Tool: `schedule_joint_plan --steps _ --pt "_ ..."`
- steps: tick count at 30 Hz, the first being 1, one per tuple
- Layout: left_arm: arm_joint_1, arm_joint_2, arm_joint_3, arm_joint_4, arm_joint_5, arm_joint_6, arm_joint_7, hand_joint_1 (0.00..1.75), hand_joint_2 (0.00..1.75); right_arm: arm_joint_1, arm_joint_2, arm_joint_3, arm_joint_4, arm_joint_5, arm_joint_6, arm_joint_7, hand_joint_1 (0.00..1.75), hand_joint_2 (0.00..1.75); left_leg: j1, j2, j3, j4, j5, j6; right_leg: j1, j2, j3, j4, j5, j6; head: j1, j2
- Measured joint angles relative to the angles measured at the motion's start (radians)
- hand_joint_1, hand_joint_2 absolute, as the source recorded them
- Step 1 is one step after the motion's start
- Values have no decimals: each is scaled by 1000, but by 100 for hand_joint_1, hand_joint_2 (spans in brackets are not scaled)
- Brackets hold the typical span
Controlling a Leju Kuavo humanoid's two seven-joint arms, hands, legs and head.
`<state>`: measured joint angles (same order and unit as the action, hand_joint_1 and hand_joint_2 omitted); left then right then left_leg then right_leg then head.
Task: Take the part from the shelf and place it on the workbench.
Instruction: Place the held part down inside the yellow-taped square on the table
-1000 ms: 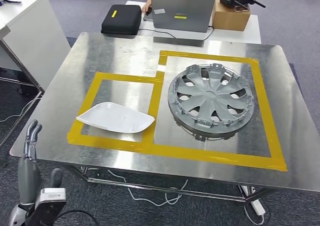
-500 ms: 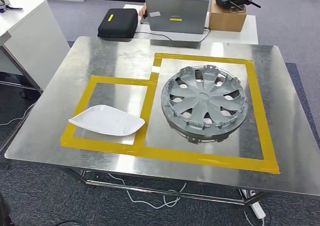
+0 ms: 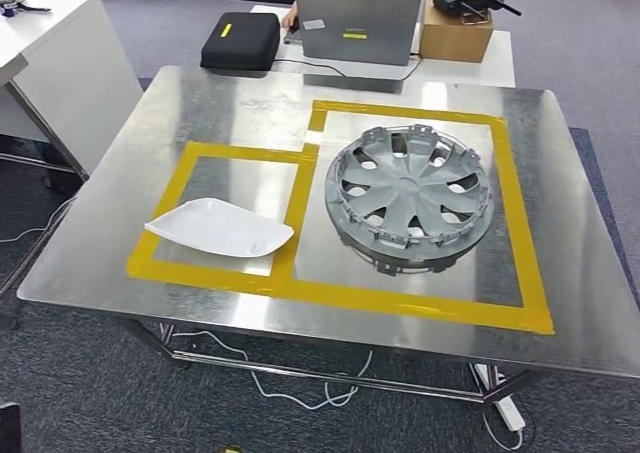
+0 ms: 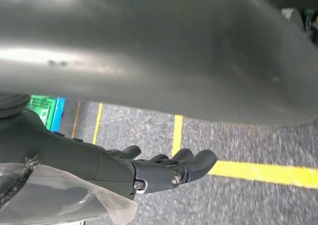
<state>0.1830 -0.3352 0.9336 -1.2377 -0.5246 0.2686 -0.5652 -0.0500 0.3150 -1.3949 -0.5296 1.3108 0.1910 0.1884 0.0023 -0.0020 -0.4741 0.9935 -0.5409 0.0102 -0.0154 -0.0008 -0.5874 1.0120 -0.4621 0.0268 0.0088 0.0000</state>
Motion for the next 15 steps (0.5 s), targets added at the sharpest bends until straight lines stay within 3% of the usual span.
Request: schedule_joint_plan --steps 2,3,6,7,8,9,10,12,13,15 --pt "-27 -1 60 79 -65 10 -2 0 0 0 0 -1 0 6 -3 0 0 0 1 3 -9 -6 18 12 -4 0 -8 4 -10 14 0 0" --pt "-40 -2 88 116 -94 16 -2 0 0 1 0 -1 0 9 -5 0 0 0 3 4 -17 -10 29 19 -4 1 -19 27 -37 18 2 0" --pt "-63 -2 149 199 -142 27 0 0 0 0 -1 -1 0 12 -7 0 0 0 0 9 -50 -11 54 31 -3 1 -76 199 -167 24 6 0" --pt "-68 -2 164 220 -149 28 2 0 0 0 -1 -1 0 13 -8 0 0 0 -3 11 -62 -10 62 32 -2 1 -84 247 -188 25 6 0" --pt "-73 -2 177 239 -156 31 5 0 0 0 -2 -1 0 14 -9 0 0 0 -6 12 -73 -9 71 33 0 1 -76 265 -188 23 6 0" --pt "-80 -2 190 255 -166 34 11 0 0 0 -3 -1 0 14 -10 0 0 0 -9 12 -83 -8 78 34 2 1 -47 243 -169 20 6 0" --pt "-86 -2 202 271 -179 37 18 0 0 0 -4 -1 1 15 -11 0 0 0 -11 12 -91 -7 85 34 5 1 0 186 -141 14 6 0" --pt "-99 -3 223 301 -211 43 32 0 0 -4 -10 -1 1 17 -14 0 0 0 -15 12 -102 -5 97 30 14 -1 112 32 -105 -3 5 0" --pt "-105 -3 232 317 -228 45 38 0 0 -7 -13 -2 3 18 -15 0 0 0 -17 13 -106 -4 104 27 18 -2 148 -26 -102 -10 5 0" --pt "-116 -2 249 350 -267 51 49 0 0 -10 -17 -2 8 20 -20 0 0 0 -19 15 -111 -3 119 17 22 -4 170 -73 -103 -18 5 0"
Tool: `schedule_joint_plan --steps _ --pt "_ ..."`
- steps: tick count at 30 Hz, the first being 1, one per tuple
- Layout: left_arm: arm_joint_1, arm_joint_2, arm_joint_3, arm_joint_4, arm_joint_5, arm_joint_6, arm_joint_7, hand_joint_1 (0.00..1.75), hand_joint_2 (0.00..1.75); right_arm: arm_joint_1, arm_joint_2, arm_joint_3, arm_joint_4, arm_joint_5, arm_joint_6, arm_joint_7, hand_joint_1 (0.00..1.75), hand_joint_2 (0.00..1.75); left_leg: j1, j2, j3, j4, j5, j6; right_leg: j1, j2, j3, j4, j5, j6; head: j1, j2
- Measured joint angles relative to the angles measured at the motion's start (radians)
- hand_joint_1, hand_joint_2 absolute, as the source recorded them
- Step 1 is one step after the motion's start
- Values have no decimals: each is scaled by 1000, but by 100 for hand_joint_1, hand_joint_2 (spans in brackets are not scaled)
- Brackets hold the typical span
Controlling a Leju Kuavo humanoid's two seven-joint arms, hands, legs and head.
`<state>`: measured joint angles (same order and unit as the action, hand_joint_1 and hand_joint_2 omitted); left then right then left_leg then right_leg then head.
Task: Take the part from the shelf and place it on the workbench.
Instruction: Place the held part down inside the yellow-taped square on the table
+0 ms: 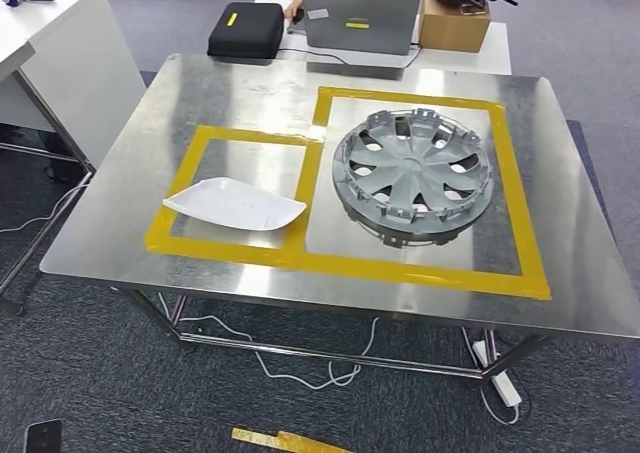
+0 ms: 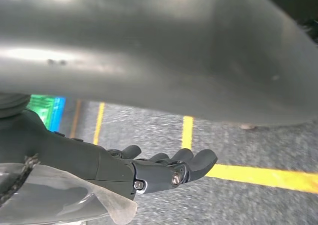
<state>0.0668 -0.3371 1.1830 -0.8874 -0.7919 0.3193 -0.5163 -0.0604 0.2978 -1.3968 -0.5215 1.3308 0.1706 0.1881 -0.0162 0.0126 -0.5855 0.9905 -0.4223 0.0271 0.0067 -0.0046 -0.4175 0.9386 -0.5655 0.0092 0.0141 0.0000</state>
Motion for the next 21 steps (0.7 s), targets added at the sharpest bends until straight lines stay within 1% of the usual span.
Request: schedule_joint_plan --steps 1,2,3,4,5,6,7,8,9,10,11,12,13,14,15,16,17,18,19,20,21 --pt "-5 2 8 17 -22 2 6 0 0 0 -1 0 5 1 -3 0 0 0 1 0 -3 1 5 -5 -3 0 -9 -3 6 -4 2 0" --pt "-9 3 16 37 -47 2 13 0 0 1 -3 0 8 1 -6 0 0 0 1 -1 -8 6 -3 -11 -5 -1 -16 -5 15 -10 2 0" --pt "-13 5 23 59 -71 3 25 0 0 1 -5 0 12 2 -8 0 0 0 3 -3 -15 24 -29 -18 -8 -3 -25 -7 26 -17 0 0" --pt "-18 7 29 84 -96 2 41 0 0 1 -6 0 16 3 -10 0 0 0 6 -5 -26 60 -72 -25 -11 -4 -36 -8 37 -21 -3 0" --pt "-23 11 33 113 -119 -1 60 0 0 1 -8 0 18 5 -10 0 0 0 10 -6 -38 115 -126 -32 -11 -6 -48 -7 46 -24 -8 0" --pt "-29 16 37 145 -141 -5 81 0 0 2 -10 0 21 8 -10 0 0 0 15 -6 -49 179 -173 -38 -10 -8 -60 -6 55 -24 -11 0" --pt "-35 20 39 176 -160 -10 100 0 0 3 -11 0 24 12 -9 0 0 0 20 -6 -54 235 -201 -44 -10 -10 -72 -2 65 -23 -12 0" --pt "-40 26 40 208 -179 -16 116 0 0 2 -12 0 26 17 -8 0 0 0 25 -6 -49 267 -205 -48 -11 -11 -85 3 73 -21 -12 0" --pt "-45 31 41 238 -195 -23 129 0 0 1 -14 0 28 21 -7 0 0 0 29 -6 -30 267 -188 -52 -12 -12 -99 10 81 -18 -12 0" --pt "-50 36 41 266 -209 -28 139 0 0 0 -15 0 30 26 -6 0 0 0 34 -6 5 229 -159 -56 -14 -12 -113 20 87 -14 -12 0" --pt "-56 42 41 293 -222 -33 146 0 0 -1 -16 0 32 29 -5 0 0 0 38 -6 52 162 -137 -59 -15 -12 -129 31 92 -9 -13 0" --pt "-61 47 41 317 -230 -36 150 0 0 -3 -18 0 33 32 -5 0 0 0 38 -9 97 91 -126 -59 -16 -12 -144 42 97 -2 -13 0" --pt "-66 51 40 338 -235 -39 153 0 0 -4 -20 0 34 34 -5 0 0 0 37 -11 129 35 -126 -56 -16 -12 -156 51 103 5 -13 0" --pt "-70 54 40 355 -237 -40 155 0 0 -5 -22 1 35 36 -4 0 0 0 35 -14 144 2 -133 -51 -16 -11 -164 57 109 11 -14 0" --pt "-72 56 40 370 -238 -41 156 0 0 -6 -24 1 36 36 -4 0 0 0 30 -15 144 -7 -135 -43 -16 -11 -170 59 116 18 -14 0" --pt "-72 58 39 382 -239 -41 157 0 0 -6 -25 0 36 37 -4 0 0 0 29 -14 135 -6 -130 -32 -17 -11 -173 58 124 25 -14 0" --pt "-74 60 39 393 -240 -42 158 0 0 -5 -27 0 37 37 -4 0 0 0 28 -12 125 -6 -122 -20 -20 -9 -179 61 120 32 -14 0" --pt "-76 61 39 402 -241 -42 158 0 0 -4 -28 0 38 37 -4 0 0 0 27 -10 113 -7 -111 -8 -22 -7 -189 75 98 37 -13 0" --pt "-78 62 39 409 -241 -42 159 0 0 -3 -30 0 39 37 -4 0 0 0 27 -8 98 -8 -99 3 -23 -4 -203 106 58 40 -12 0" --pt "-79 64 39 415 -243 -44 159 0 0 -3 -31 0 40 37 -4 0 0 0 26 -7 83 -7 -87 10 -24 -1 -220 157 4 42 -9 0" --pt "-80 66 39 421 -247 -47 159 0 0 -3 -32 1 41 38 -4 1 0 0 23 -6 67 -7 -75 15 -24 0 -236 222 -48 42 -8 0"
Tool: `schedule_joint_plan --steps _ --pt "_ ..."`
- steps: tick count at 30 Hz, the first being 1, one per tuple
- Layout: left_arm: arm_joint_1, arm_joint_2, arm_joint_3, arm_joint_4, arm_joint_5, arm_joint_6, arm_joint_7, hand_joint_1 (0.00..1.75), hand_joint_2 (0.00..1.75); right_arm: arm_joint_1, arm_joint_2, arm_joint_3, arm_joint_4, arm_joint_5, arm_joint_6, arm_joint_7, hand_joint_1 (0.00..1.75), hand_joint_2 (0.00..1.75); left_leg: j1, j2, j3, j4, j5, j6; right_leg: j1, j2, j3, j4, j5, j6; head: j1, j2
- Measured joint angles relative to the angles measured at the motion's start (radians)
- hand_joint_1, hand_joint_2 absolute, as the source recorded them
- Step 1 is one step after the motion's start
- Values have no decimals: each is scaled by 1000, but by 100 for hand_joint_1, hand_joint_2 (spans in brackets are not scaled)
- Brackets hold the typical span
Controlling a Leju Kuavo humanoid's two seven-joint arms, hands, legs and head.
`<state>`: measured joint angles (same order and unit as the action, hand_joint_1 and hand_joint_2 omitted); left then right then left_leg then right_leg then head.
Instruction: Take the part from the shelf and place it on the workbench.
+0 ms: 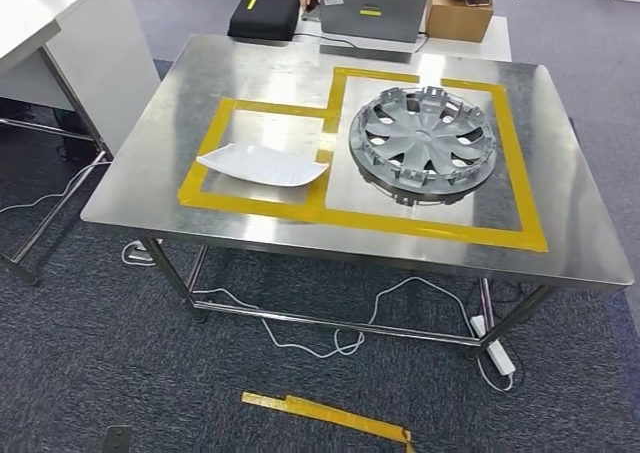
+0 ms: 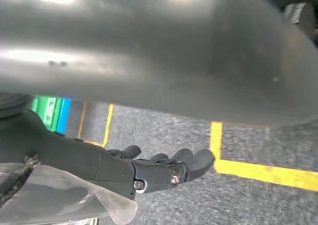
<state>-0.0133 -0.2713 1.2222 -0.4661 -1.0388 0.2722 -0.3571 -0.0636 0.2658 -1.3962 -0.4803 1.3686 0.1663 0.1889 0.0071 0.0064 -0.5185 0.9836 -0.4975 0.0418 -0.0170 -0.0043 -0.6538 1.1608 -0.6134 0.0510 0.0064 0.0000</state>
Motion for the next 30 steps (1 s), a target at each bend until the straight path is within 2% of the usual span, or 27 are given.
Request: schedule_joint_plan --steps 1,2,3,4,5,6,7,8,9,10,11,12,13,15,16,17,18,19,21,22,23,24,26,27,28,30 --pt "-1 3 0 7 -4 -5 0 0 0 0 -1 0 1 1 0 0 0 0 -3 0 -16 1 12 2 1 1 -10 62 -33 0 1 0" --pt "-1 5 0 15 -9 -10 0 0 0 0 -3 0 3 2 0 0 0 0 -6 1 -32 1 24 3 1 1 -10 107 -41 -2 1 0" --pt "-2 8 0 23 -13 -16 0 0 0 0 -4 0 4 4 0 0 0 0 -9 2 -47 2 36 3 3 1 4 123 -26 -5 1 0" --pt "-4 11 0 31 -17 -21 0 0 0 0 -6 0 6 5 0 0 0 0 -12 2 -61 3 48 3 5 1 36 103 5 -9 1 0" --pt "-7 13 0 39 -21 -25 1 0 0 -1 -8 0 8 7 0 0 0 0 -15 2 -73 4 58 2 7 1 84 53 33 -16 1 0" --pt "-10 15 -1 47 -25 -30 3 0 0 -3 -11 0 10 9 0 0 0 0 -17 2 -82 5 68 0 12 1 145 -18 49 -24 1 0" --pt "-13 17 -1 54 -30 -34 6 0 0 -6 -13 0 11 12 0 1 0 0 -20 2 -90 8 77 -3 16 0 205 -99 51 -31 2 0" --pt "-16 19 -2 61 -35 -38 12 0 0 -10 -15 0 14 15 0 1 0 0 -23 3 -96 11 86 -7 19 0 249 -166 41 -36 2 0" --pt "-18 21 -3 68 -39 -42 19 0 0 -13 -16 0 17 17 0 1 0 0 -25 4 -103 13 96 -11 21 0 275 -211 31 -39 3 0" --pt "-19 24 -4 74 -43 -46 28 0 0 -15 -17 0 21 20 -1 0 0 0 -26 6 -110 16 107 -16 21 0 279 -234 28 -41 3 0" --pt "-20 27 -5 80 -47 -51 37 0 0 -15 -17 0 25 22 -1 -1 0 0 -25 6 -116 19 109 -22 19 -2 272 -237 29 -43 3 0" --pt "-20 29 -5 86 -52 -57 49 0 0 -12 -18 0 29 24 -3 -2 0 0 -23 5 -123 30 92 -29 17 -3 263 -238 36 -48 2 0" --pt "-19 30 -6 91 -56 -63 61 0 0 -9 -18 1 32 27 -4 -1 0 0 -21 4 -129 56 55 -36 15 -6 254 -238 45 -54 0 0" --pt "-19 32 -6 101 -60 -75 80 0 0 -7 -19 1 37 34 -8 8 0 0 -15 2 -148 166 -57 -49 16 -11 232 -235 65 -62 -3 0" --pt "-19 33 -6 104 -60 -79 86 0 0 -6 -19 1 39 36 -9 12 0 0 -12 2 -156 232 -96 -52 16 -12 217 -231 75 -64 -4 0" --pt "-20 33 -6 107 -60 -83 89 0 0 -7 -20 1 41 38 -10 14 0 0 -10 2 -158 285 -113 -55 17 -14 201 -226 84 -64 -4 0" --pt "-21 34 -6 109 -61 -87 92 0 0 -7 -20 1 42 39 -11 14 0 0 -9 2 -150 311 -101 -56 17 -15 186 -219 92 -62 -4 0" --pt "-21 34 -7 111 -63 -92 95 0 0 -8 -20 1 43 40 -13 14 0 0 -8 2 -128 306 -73 -55 17 -17 169 -210 100 -61 -5 0" --pt "-22 34 -7 114 -68 -101 100 0 0 -9 -20 2 46 41 -15 14 0 0 -6 2 -39 203 -26 -51 17 -18 138 -188 112 -55 -5 0" --pt "-24 34 -8 115 -71 -104 102 0 0 -10 -20 2 48 42 -16 14 0 0 -7 2 9 132 -24 -46 19 -18 123 -177 117 -51 -5 0" --pt "-25 34 -8 115 -74 -107 105 0 0 -11 -20 2 48 44 -17 14 0 0 -8 2 44 75 -32 -42 21 -19 111 -169 123 -46 -5 0" --pt "-26 34 -9 116 -76 -108 107 0 0 -11 -20 2 49 46 -17 14 0 0 -9 1 61 40 -42 -38 22 -20 102 -163 130 -41 -5 0" --pt "-27 33 -9 117 -80 -109 113 0 0 -12 -21 2 49 50 -17 14 0 0 -8 1 55 17 -46 -28 23 -20 87 -156 140 -30 -5 0" --pt "-27 32 -9 117 -80 -109 115 0 0 -12 -21 2 49 51 -16 14 0 0 -6 1 46 12 -40 -21 23 -17 77 -147 129 -24 -4 0" --pt "-28 31 -9 117 -80 -109 116 0 0 -11 -21 2 49 52 -16 14 0 0 -4 2 35 8 -32 -12 23 -12 63 -125 100 -19 -3 0" --pt "-28 30 -9 118 -81 -109 119 0 0 -11 -22 2 49 53 -15 15 0 0 -5 2 7 7 -10 1 21 -3 32 -33 6 -12 0 0"
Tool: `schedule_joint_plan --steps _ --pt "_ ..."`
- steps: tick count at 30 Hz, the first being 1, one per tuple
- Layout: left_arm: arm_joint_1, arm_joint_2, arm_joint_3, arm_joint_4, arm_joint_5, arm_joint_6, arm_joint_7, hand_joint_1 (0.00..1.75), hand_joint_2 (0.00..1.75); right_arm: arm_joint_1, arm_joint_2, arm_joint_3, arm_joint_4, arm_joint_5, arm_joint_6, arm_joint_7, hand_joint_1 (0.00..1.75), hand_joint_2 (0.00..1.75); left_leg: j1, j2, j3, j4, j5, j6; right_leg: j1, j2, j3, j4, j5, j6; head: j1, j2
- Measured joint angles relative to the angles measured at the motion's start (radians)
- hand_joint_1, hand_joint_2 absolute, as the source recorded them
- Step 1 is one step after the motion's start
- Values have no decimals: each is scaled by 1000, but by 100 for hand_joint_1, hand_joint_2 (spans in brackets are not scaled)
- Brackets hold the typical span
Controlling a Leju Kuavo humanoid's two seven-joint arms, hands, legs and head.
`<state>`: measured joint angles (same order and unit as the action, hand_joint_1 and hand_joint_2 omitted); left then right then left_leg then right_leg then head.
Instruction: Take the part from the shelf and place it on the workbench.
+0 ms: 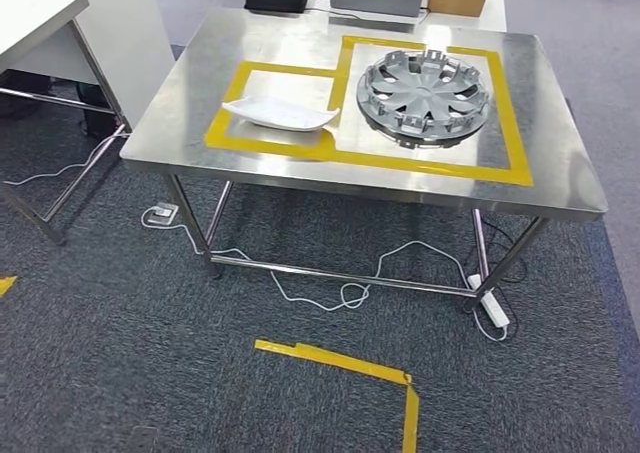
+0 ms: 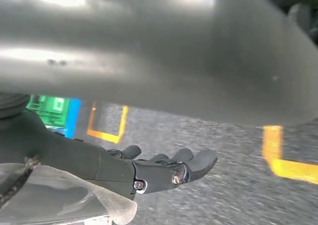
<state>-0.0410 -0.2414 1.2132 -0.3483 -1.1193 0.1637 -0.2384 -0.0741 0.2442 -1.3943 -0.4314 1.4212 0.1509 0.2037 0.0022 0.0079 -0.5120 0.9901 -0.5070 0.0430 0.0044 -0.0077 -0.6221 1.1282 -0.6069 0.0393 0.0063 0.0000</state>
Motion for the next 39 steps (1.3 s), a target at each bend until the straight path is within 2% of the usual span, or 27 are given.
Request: schedule_joint_plan --steps 1,2,3,4,6,7,9,10,12,13,16,17,18,19,21,22,24,25,27,28,30,32,33,34,35,37,39 --pt "0 0 0 0 0 0 2 0 0 0 0 0 0 0 0 0 0 0 -2 -1 -16 0 13 3 -1 2 -14 62 -40 1 1 0" --pt "0 0 0 0 0 0 4 0 0 -1 0 0 0 1 0 1 0 0 -5 -2 -32 1 26 3 -1 3 -20 114 -58 1 1 0" --pt "0 0 0 0 0 0 6 0 0 -1 0 0 0 1 0 1 0 0 -8 -4 -49 2 40 4 -1 4 -15 143 -49 -1 2 0" --pt "0 0 0 0 0 -1 7 0 0 -1 0 0 0 1 0 1 0 0 -11 -6 -66 2 54 4 0 5 5 142 -21 -5 2 0" --pt "-2 -2 0 0 0 -1 8 0 0 -3 -1 1 0 2 0 1 0 0 -15 -13 -94 3 80 1 4 17 93 46 38 -19 1 0" --pt "-5 -2 0 0 0 -1 8 0 0 -4 -2 1 0 3 0 2 0 0 -17 -17 -104 4 92 -1 8 27 157 -39 44 -28 2 0" --pt "-10 -4 1 1 0 -2 6 0 0 -8 -5 1 1 4 -1 2 0 0 -21 -25 -117 6 119 -8 12 43 247 -175 23 -39 2 0" --pt "-11 -4 1 1 -1 -3 5 0 0 -9 -6 1 1 4 -1 2 0 0 -22 -29 -123 5 131 -12 14 42 263 -207 17 -42 2 0" --pt "-8 -2 2 1 0 -2 3 0 0 -9 -6 1 2 5 0 0 0 0 -20 -35 -134 7 138 -23 11 29 246 -212 29 -49 3 0" --pt "-6 -1 3 2 0 -1 3 0 0 -8 -6 1 3 5 0 -1 0 0 -18 -35 -140 22 112 -30 9 21 236 -212 40 -56 1 0" --pt "-5 -1 5 2 1 -1 3 0 0 -3 -6 2 4 6 1 0 0 0 -5 -25 -165 171 -50 -55 6 -12 195 -207 75 -68 -7 0" --pt "-6 -1 5 2 1 -1 3 0 0 -2 -6 2 4 6 1 0 0 0 0 -23 -168 235 -80 -63 6 -24 177 -202 84 -66 -8 0" --pt "-6 -1 6 3 1 -1 3 0 0 -3 -6 2 4 6 1 0 0 0 5 -21 -164 281 -80 -69 5 -35 158 -193 93 -64 -8 0" --pt "-6 -1 7 3 1 -1 4 0 0 -4 -6 2 5 6 1 0 0 0 10 -18 -151 300 -57 -73 5 -46 140 -183 100 -61 -8 0" --pt "-7 -1 9 3 1 -1 4 0 0 -8 -6 2 5 6 1 0 0 0 16 -1 -81 243 -5 -79 3 -66 103 -156 111 -53 -8 0" --pt "-8 -2 10 3 1 -1 4 0 0 -9 -6 2 5 6 1 0 0 0 17 17 -30 177 -2 -81 4 -74 87 -141 115 -48 -10 0" --pt "-11 -3 11 3 1 -1 4 0 0 -11 -6 2 5 6 1 0 0 0 13 43 45 61 -31 -69 5 -90 62 -119 125 -36 -12 0" --pt "-12 -3 11 3 0 -1 4 0 0 -12 -7 2 5 6 1 0 0 0 10 45 56 32 -44 -58 5 -98 54 -114 131 -30 -12 0" --pt "-7 -3 12 3 0 -1 4 0 0 -12 -7 2 6 6 1 0 0 0 6 33 40 19 -37 -34 2 -101 44 -110 138 -16 -12 0" --pt "-5 -4 12 4 0 -1 4 0 0 -11 -7 2 6 6 1 0 0 0 6 28 27 17 -26 -22 0 -83 36 -99 119 -9 -11 0" --pt "-6 -4 13 4 0 0 5 0 0 -6 -7 2 6 6 1 0 0 0 4 15 -4 15 0 -5 -4 -29 13 -28 31 0 -9 0" --pt "-8 -3 13 4 0 0 5 0 0 -3 -7 2 7 6 1 1 0 0 -3 -4 -40 16 28 2 -3 0 -10 89 -56 -4 -6 0" --pt "-8 -3 13 4 0 0 5 0 0 -3 -7 2 7 6 1 2 0 0 -7 -14 -59 17 43 3 -2 4 -10 132 -66 -8 -5 0" --pt "-7 -3 13 4 0 0 5 0 0 -3 -7 2 7 6 1 2 0 0 -10 -23 -77 18 58 4 0 7 2 149 -50 -14 -5 0" --pt "-7 -4 13 4 0 -1 5 0 0 -4 -7 2 7 6 1 2 0 0 -13 -33 -94 19 72 3 4 10 29 131 -17 -22 -5 0" --pt "-9 -5 13 4 0 -1 5 0 0 -5 -8 2 7 7 0 2 0 0 -17 -53 -121 20 98 0 14 42 127 13 33 -43 -6 0" --pt "-14 -7 13 4 -1 -3 4 0 0 -8 -10 2 8 7 -1 2 0 0 -21 -74 -139 19 126 -4 20 78 224 -134 24 -57 -6 0"
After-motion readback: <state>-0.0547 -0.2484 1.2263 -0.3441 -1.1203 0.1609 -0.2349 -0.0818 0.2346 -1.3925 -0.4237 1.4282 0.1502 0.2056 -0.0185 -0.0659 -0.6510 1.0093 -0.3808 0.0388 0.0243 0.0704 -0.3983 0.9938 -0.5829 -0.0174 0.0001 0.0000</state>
